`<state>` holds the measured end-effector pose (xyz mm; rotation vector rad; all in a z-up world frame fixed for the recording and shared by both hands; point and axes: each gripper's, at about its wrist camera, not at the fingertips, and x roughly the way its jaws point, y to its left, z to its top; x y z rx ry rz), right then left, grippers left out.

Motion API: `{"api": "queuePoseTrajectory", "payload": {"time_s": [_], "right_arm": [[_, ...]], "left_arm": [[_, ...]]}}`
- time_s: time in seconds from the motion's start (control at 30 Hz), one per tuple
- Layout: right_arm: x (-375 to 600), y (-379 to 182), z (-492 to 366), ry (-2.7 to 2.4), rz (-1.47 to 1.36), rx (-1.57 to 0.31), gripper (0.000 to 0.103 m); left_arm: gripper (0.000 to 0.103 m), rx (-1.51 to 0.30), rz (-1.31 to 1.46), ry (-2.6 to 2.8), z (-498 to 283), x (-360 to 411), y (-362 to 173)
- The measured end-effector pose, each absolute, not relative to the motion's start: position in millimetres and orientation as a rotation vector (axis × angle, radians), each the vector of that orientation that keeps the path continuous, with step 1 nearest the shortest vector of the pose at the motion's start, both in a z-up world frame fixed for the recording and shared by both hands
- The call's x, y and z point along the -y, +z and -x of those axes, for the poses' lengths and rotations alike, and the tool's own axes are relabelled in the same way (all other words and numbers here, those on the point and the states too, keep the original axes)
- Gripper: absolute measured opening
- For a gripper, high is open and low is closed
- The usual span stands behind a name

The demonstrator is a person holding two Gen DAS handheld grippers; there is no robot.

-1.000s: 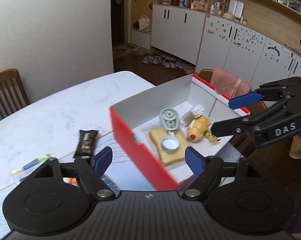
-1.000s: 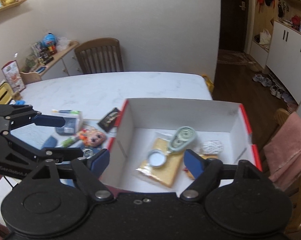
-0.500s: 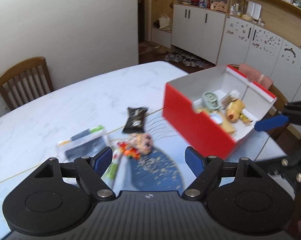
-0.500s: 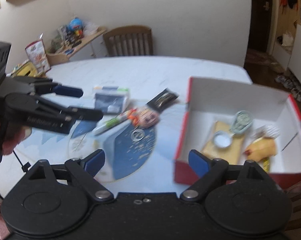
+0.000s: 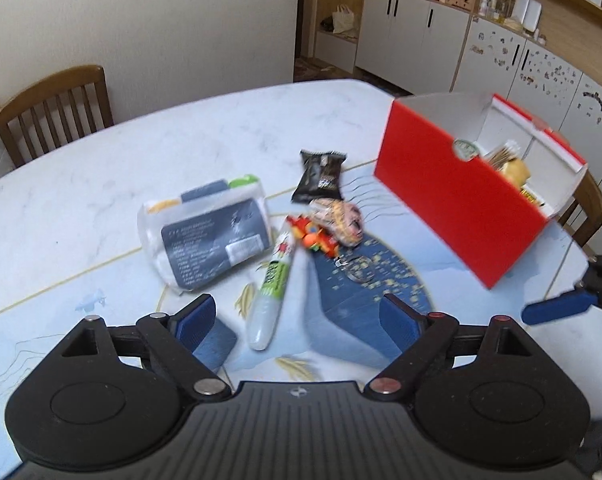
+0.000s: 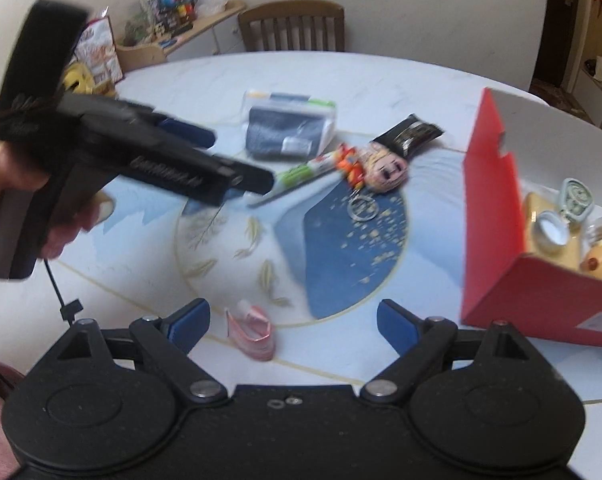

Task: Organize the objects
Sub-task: 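Withdraw both tools from the shoebox back over the table items, then grasp the white glue stick with the left tool while the right tool grasps the pink toothpaste box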

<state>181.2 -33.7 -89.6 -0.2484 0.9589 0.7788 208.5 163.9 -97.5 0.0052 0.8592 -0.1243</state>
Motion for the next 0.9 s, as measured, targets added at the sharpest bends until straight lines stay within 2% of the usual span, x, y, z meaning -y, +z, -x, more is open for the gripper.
{"api": "queuePoseTrajectory", "payload": {"time_s": [0.3, 0.9], "right_arm": [[2.7, -121.7, -168.6, 0.772, 0.351, -0.976, 0.09], [-22.5, -146.6, -173.6, 0.771, 0.385, -1.029, 0.087]], "left_arm": [[0.089, -0.876, -0.081, -0.148, -229.6, -167.0, -135.2], [0.089, -0.857, -0.159, -0.168, -252.1, -167.7, -166.8]]}}
